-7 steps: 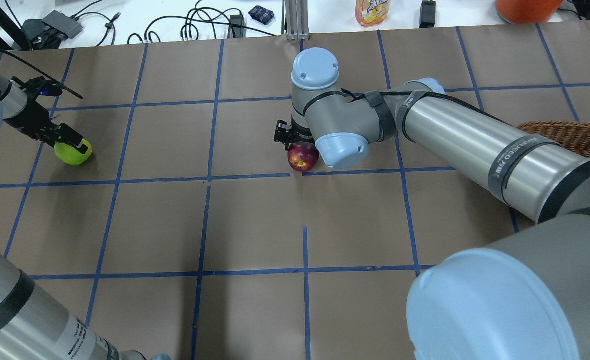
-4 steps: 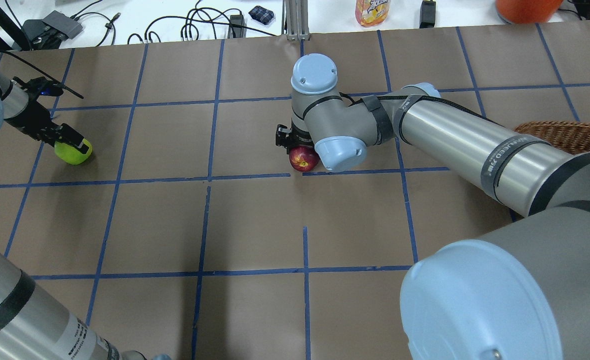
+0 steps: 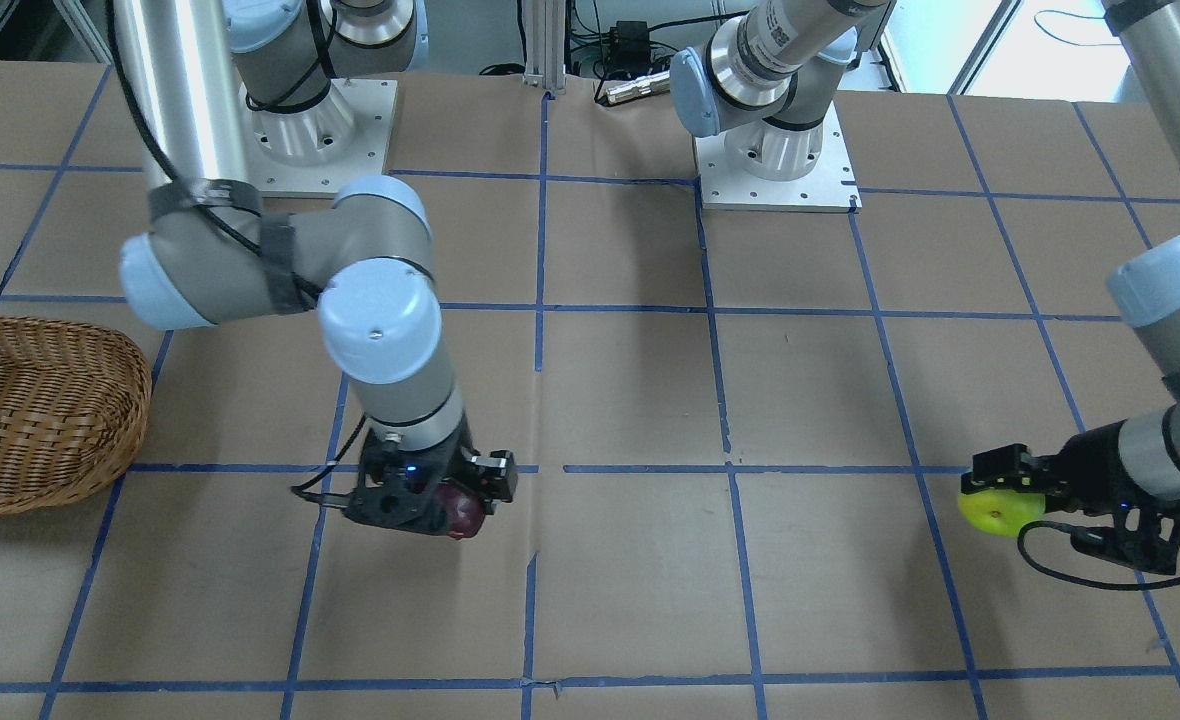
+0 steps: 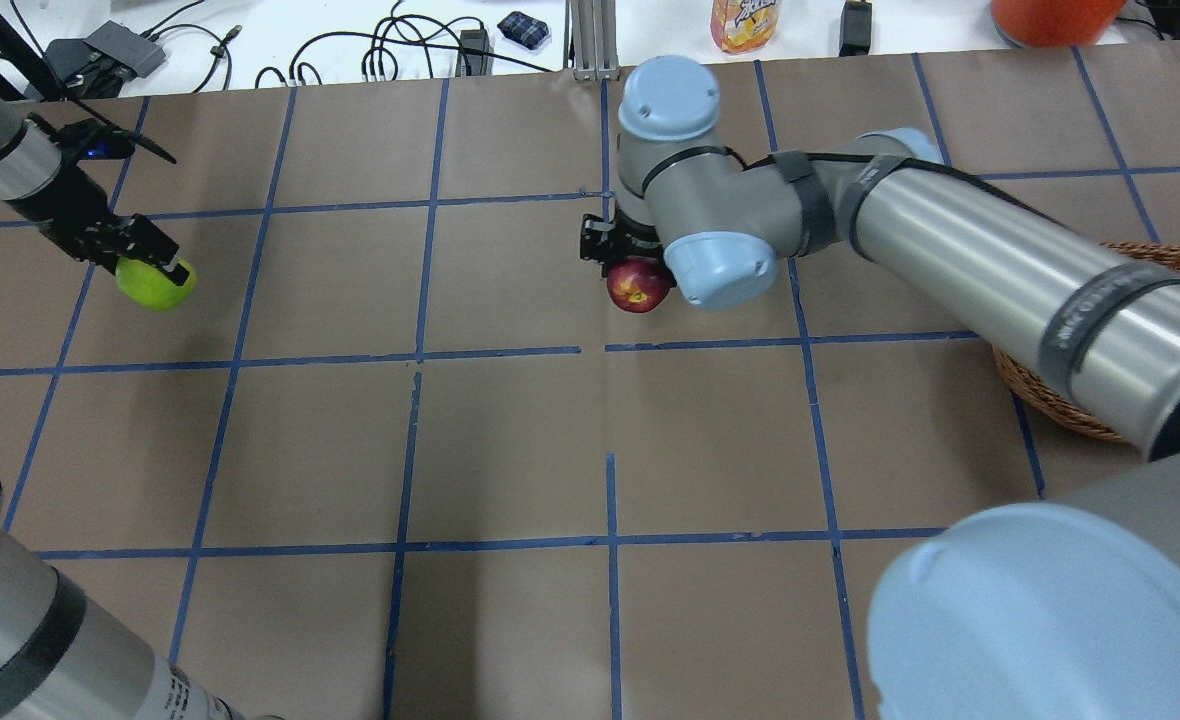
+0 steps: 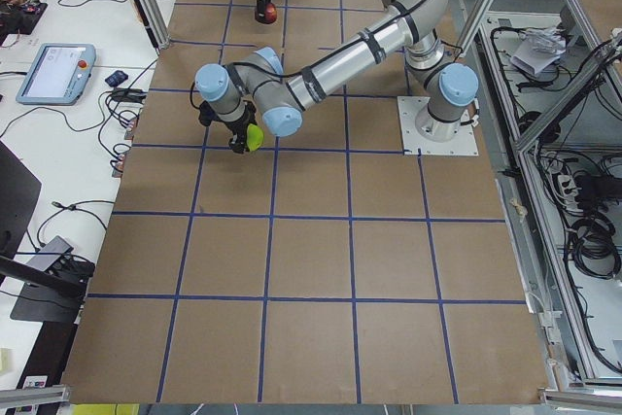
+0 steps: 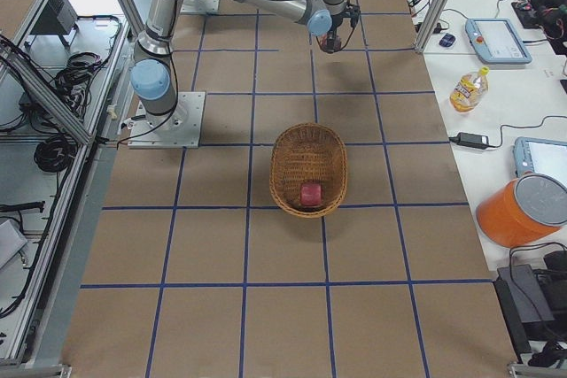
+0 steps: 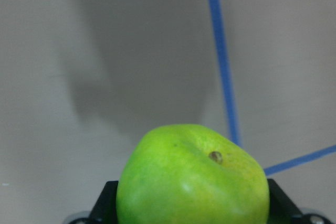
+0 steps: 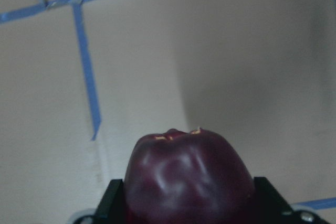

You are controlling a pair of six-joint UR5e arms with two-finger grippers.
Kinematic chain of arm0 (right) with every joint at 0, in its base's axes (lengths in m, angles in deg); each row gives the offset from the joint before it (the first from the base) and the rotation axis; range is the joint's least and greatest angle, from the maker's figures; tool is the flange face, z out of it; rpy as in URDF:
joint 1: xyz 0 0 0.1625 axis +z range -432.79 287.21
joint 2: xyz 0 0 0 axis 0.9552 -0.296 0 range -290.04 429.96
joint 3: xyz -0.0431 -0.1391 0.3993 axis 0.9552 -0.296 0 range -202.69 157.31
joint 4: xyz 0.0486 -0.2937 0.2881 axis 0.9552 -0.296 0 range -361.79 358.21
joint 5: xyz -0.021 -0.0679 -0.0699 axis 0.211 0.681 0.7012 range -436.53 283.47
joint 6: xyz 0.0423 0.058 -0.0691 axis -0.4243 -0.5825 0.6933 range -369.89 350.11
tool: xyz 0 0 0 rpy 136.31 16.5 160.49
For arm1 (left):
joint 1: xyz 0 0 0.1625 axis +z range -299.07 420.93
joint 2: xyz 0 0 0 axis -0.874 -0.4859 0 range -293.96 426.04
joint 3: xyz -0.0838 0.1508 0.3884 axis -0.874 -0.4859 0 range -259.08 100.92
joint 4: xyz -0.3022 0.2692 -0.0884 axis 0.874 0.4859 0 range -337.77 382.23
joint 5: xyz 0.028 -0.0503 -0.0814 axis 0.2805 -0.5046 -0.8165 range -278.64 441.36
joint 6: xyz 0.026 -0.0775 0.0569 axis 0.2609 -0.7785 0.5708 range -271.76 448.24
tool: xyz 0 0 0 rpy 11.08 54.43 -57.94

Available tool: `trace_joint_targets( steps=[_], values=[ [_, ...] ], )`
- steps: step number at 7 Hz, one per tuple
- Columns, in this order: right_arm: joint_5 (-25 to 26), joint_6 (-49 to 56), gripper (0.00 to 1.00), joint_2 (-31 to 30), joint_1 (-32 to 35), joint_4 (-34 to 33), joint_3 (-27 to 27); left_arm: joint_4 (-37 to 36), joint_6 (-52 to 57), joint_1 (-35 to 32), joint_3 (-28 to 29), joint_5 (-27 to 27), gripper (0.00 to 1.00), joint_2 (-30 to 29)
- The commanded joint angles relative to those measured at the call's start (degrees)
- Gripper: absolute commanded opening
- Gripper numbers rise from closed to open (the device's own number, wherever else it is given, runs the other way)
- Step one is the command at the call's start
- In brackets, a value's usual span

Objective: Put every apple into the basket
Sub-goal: 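Carry green apple to center with left while right carries dark red apple to basket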

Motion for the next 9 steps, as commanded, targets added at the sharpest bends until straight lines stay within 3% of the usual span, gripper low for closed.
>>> trace_joint_targets(
  steps=[1, 2, 4, 5, 7, 8, 9],
  values=[
    [1.69, 20.54, 0.38, -5.70, -10.82, 2.35, 3.58, 1.28, -16.00, -13.13, -1.03, -5.76, 0.16, 2.40],
    [5.10, 29.44, 0.38, -7.73, -16.17, 1.92, 7.25, -0.90, -20.93, -20.24, -1.47, -7.97, 0.16, 2.41],
    [4.00, 52.01, 0.38, -12.83, -30.91, 1.12, 13.59, -16.06, -46.88, -36.49, -2.96, -7.55, 0.16, -1.09],
    [-0.36, 59.60, 0.39, -12.93, -38.39, 0.86, 14.31, -19.61, -50.30, -40.31, -3.57, -7.38, 0.16, -2.24],
    [-3.29, 75.43, 0.41, -12.24, -50.98, 0.68, 15.28, -21.39, -57.78, -41.75, -6.03, -7.73, 0.17, -3.82],
    [-3.56, 76.28, 0.42, -11.45, -52.08, 0.68, 15.81, -22.62, -57.72, -42.37, -7.00, -7.38, 0.40, -3.49],
    [-3.57, 76.38, 0.57, -10.40, -52.09, 0.33, 15.73, -23.33, -57.72, -42.20, -6.92, -7.38, 0.99, -3.31]
  ],
)
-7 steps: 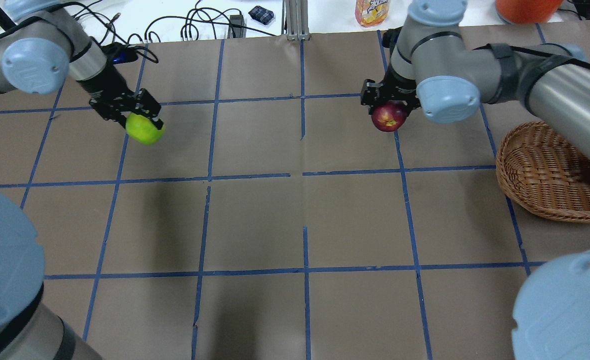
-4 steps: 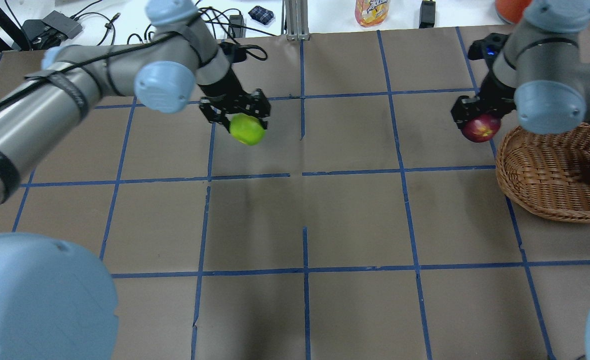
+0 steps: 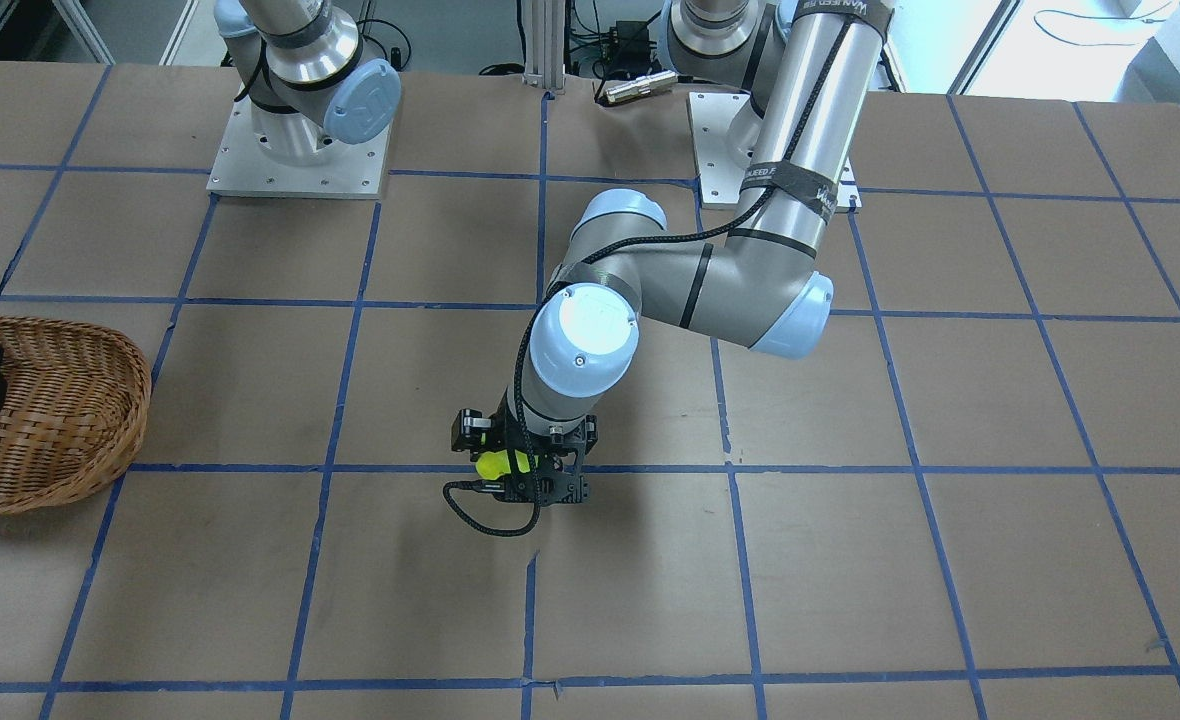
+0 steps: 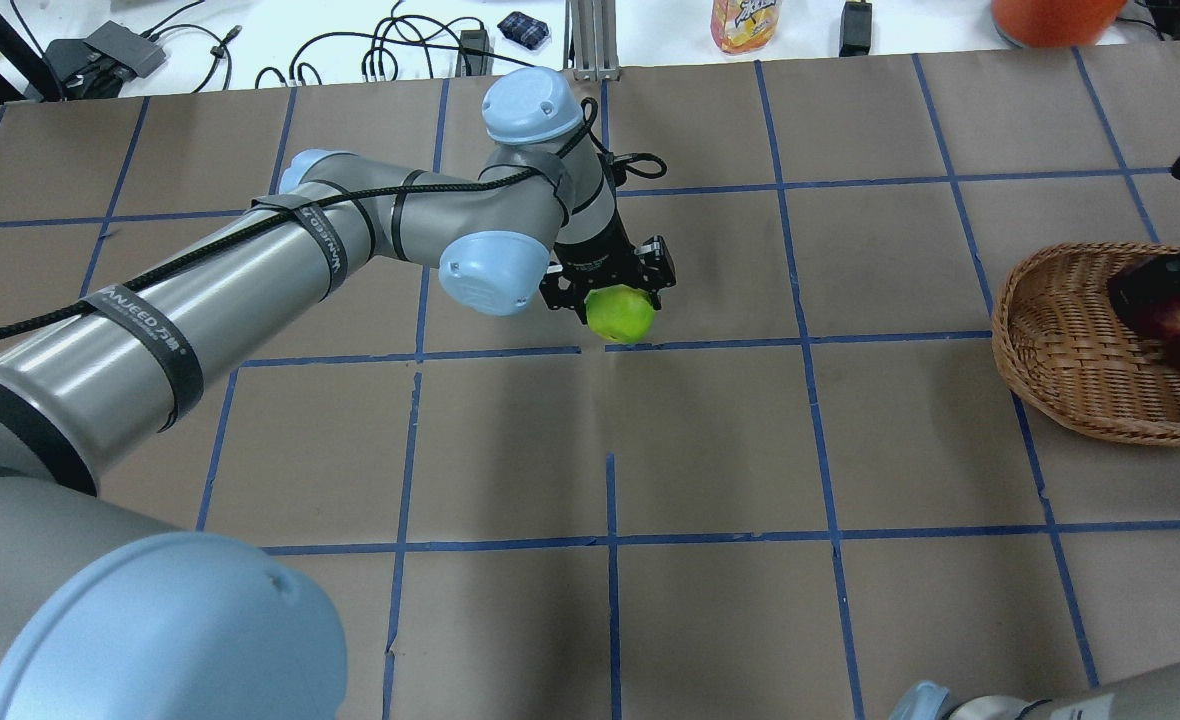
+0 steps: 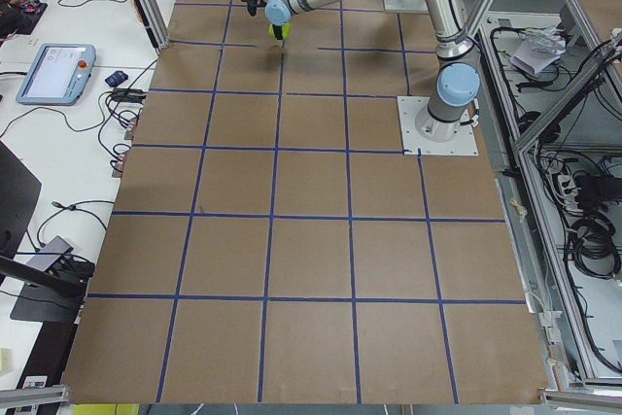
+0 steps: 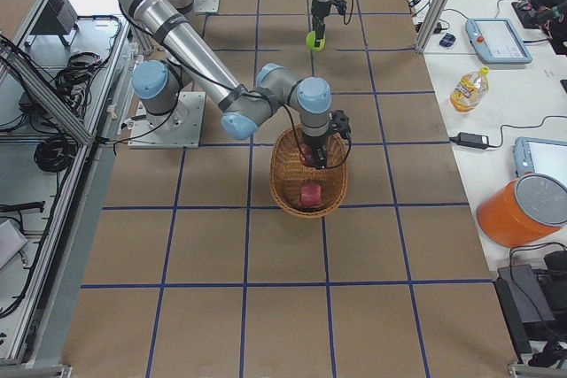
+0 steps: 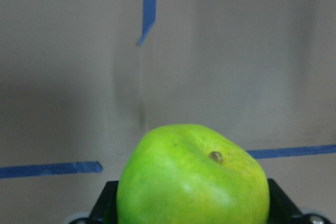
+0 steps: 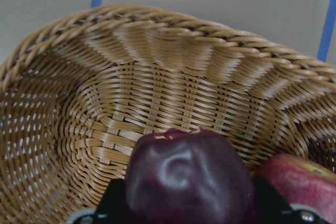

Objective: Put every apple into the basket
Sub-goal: 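Release green apple at center with left while right drops dark red apple in basket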

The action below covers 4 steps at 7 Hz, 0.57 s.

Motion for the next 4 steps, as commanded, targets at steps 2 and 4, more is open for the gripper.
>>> trace_joint_targets(
  steps=[2, 4],
  values=[
    [0.50, 1.65, 1.00, 1.51, -1.33, -0.22, -0.23, -0.10, 0.62, 4.89, 0.53, -0.40, 1.00, 2.11],
    [-0.10, 0.86, 1.00, -0.68, -0.98, 1.01, -0.14, 7.78, 4.47, 10.96, 1.85, -0.41, 1.00, 8.68]
  ],
)
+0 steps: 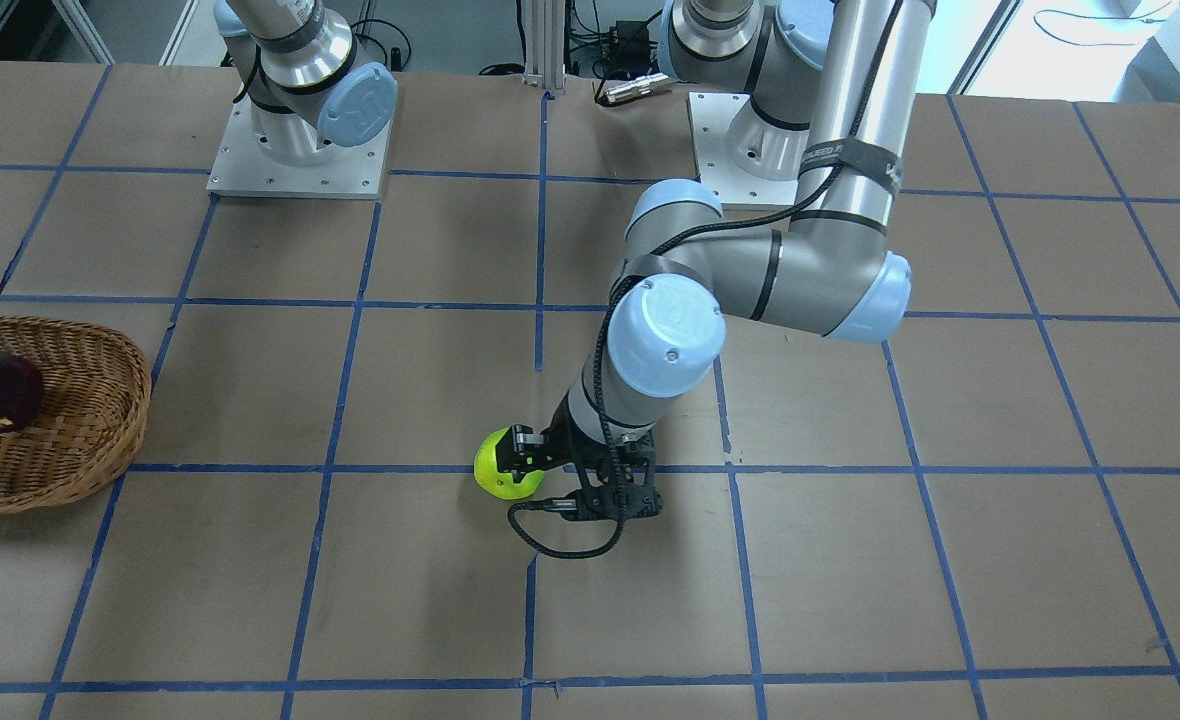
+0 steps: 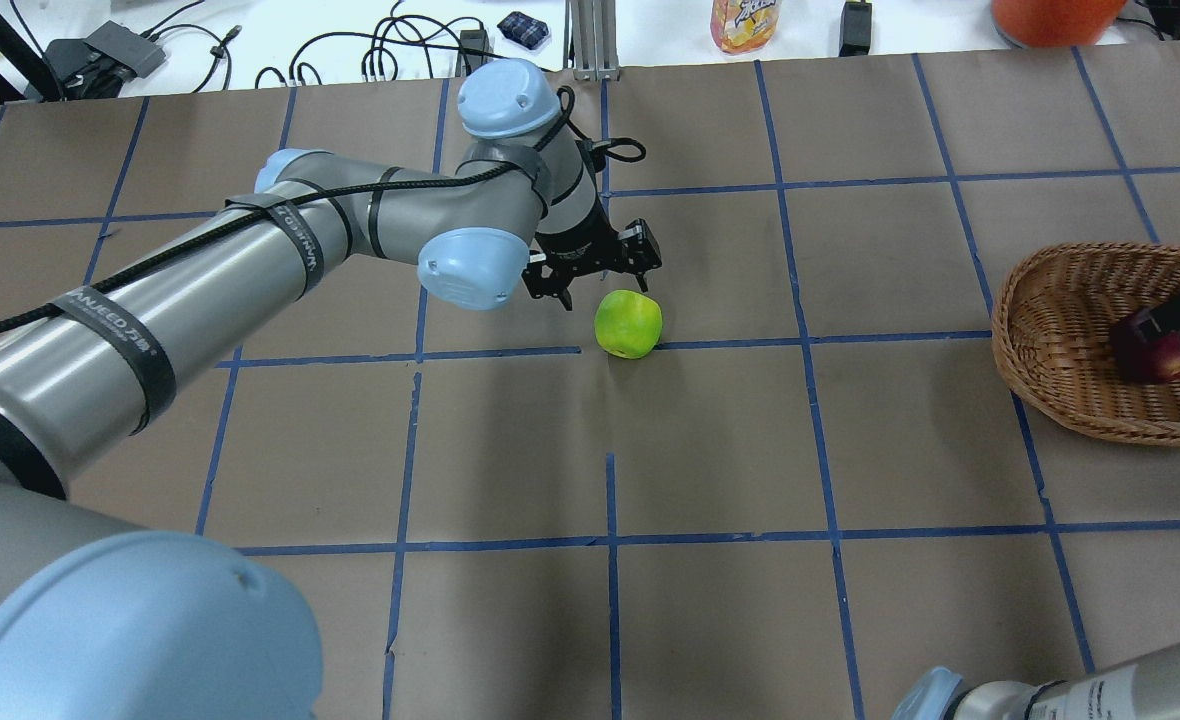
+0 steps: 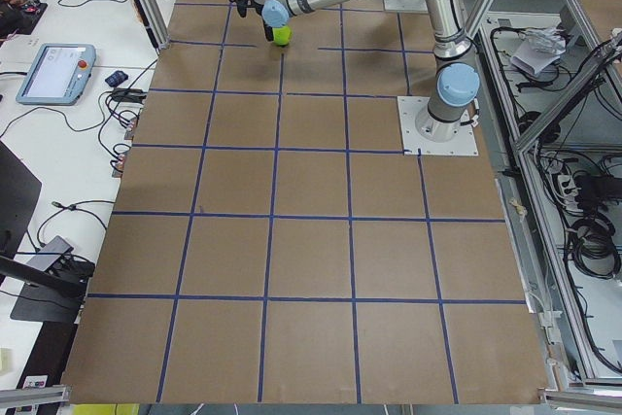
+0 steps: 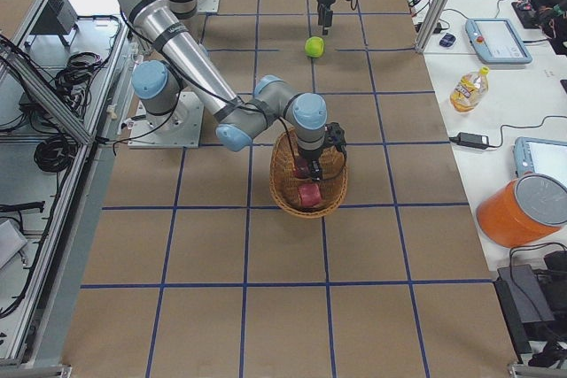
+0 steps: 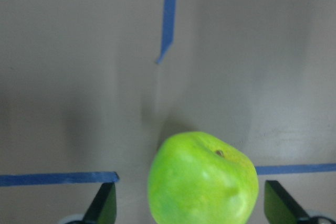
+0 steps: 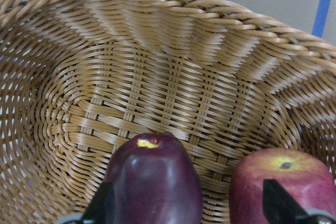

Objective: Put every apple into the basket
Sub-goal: 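Release green apple at center with left while right drops dark red apple in basket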

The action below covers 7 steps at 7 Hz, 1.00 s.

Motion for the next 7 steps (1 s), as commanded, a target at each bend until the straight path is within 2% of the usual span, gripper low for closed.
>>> trace_joint_targets(
  steps=[1, 3, 4, 5, 6, 7],
  values=[
    [-0.29, -1.41, 1.00, -3.87, 2.87, 4.15, -0.07, 12.37, 8.22, 7.03, 2.78, 0.44, 1.00, 8.26],
    [-0.29, -14.00, 1.00, -8.28, 14.96, 8.83, -0.25, 29.85, 30.82, 15.81, 6.65, 10.75, 1.00, 17.31],
    [-0.20, -23.03, 1.00, -8.29, 21.55, 8.84, -0.94, 34.63, 34.70, 17.42, 6.49, 11.95, 1.00, 22.67],
    [-0.29, -33.65, 1.00, -7.60, 29.19, 8.58, -2.43, 34.60, 33.60, 16.56, 5.97, 13.61, 1.00, 27.68],
    [-0.46, -46.12, 1.00, -4.80, 36.92, 8.31, -4.62, 35.20, 31.85, 16.38, 4.40, 15.28, 1.00, 29.82],
    [-0.47, -57.90, 0.99, -1.38, 43.09, 8.14, -7.95, 38.78, 28.01, 16.46, 2.47, 15.04, 1.00, 30.71]
  ],
)
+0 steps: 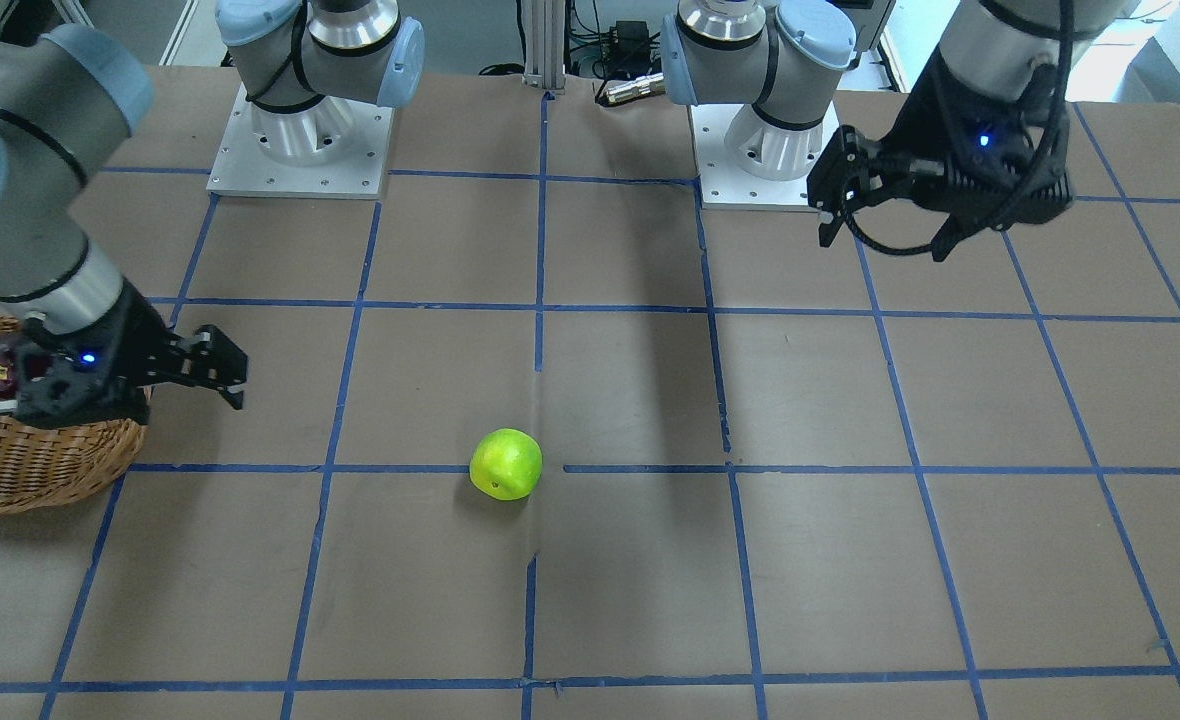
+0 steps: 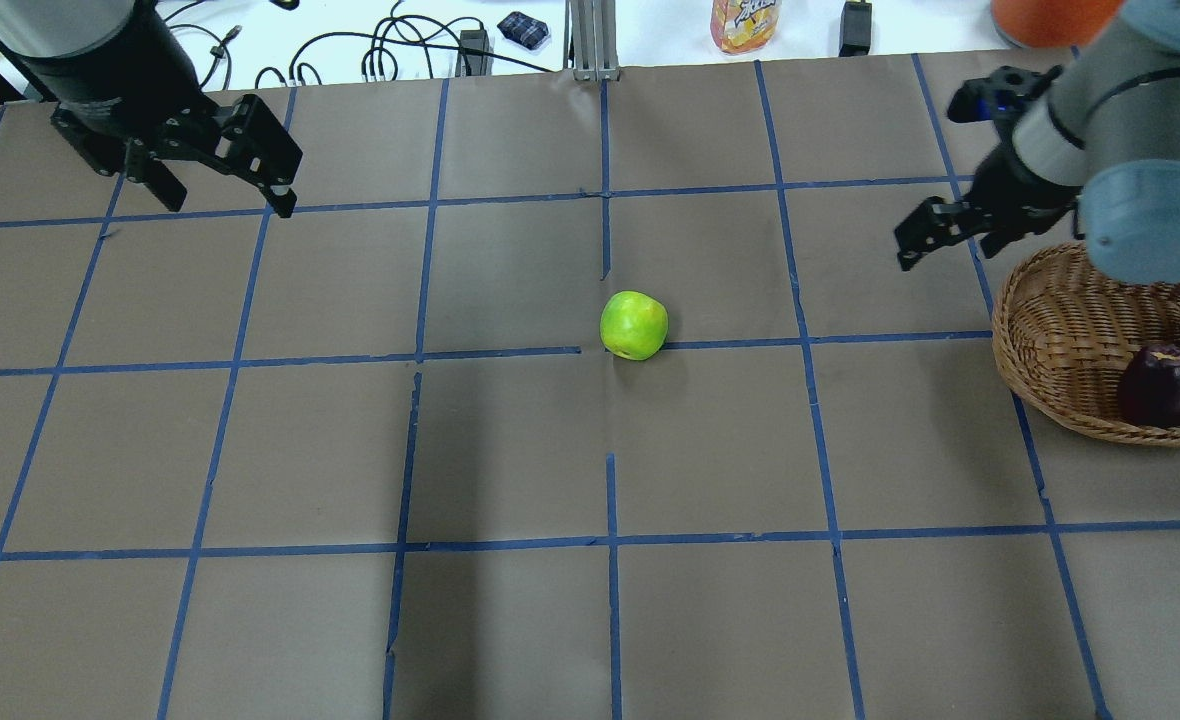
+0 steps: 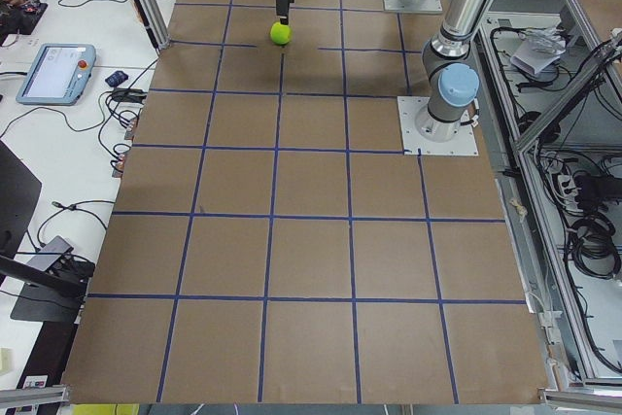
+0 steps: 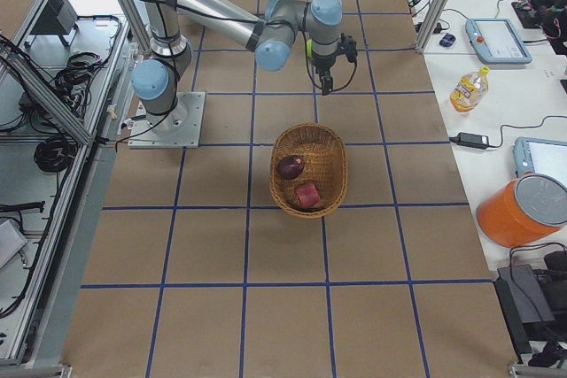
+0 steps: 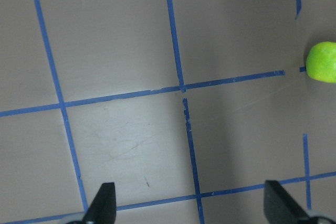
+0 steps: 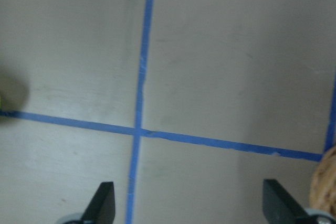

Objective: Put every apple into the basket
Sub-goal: 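Reach the right gripper down to the green apple and grasp it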

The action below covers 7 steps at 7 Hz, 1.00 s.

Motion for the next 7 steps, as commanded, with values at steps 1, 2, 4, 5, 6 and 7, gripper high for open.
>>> trace_joint_targets(
  steps=[1, 2, 4, 5, 6, 7],
  values=[
    [-0.15, -23.65, 0.99, 7.65, 13.97, -0.31, -7.52, 3.02, -12.43, -0.40, -1.18, 0.58, 1.00, 0.77],
    [0.02, -30.70, 1.00, 11.17, 18.90, -0.40, -11.21, 3.02, -13.30, -0.67, -1.00, -0.55, 1.00, 0.84],
    [1.08, -36.64, 1.00, 14.53, 22.89, -0.49, -11.69, 3.02, -14.09, -0.85, -1.53, -0.21, 1.00, 1.63],
    [0.73, -40.40, 1.00, 15.33, 23.25, -0.66, -11.69, 3.11, -14.02, -0.85, -1.53, -0.30, 1.00, 1.72],
    [1.08, -43.66, 1.00, 16.47, 24.21, -0.75, -11.69, 3.11, -14.02, -0.85, -1.61, -0.21, 1.00, 1.55],
    [1.08, -44.56, 1.00, 17.70, 24.65, -1.10, -11.78, 3.02, -13.32, -0.85, -1.88, -0.04, 1.00, 1.72]
  ],
)
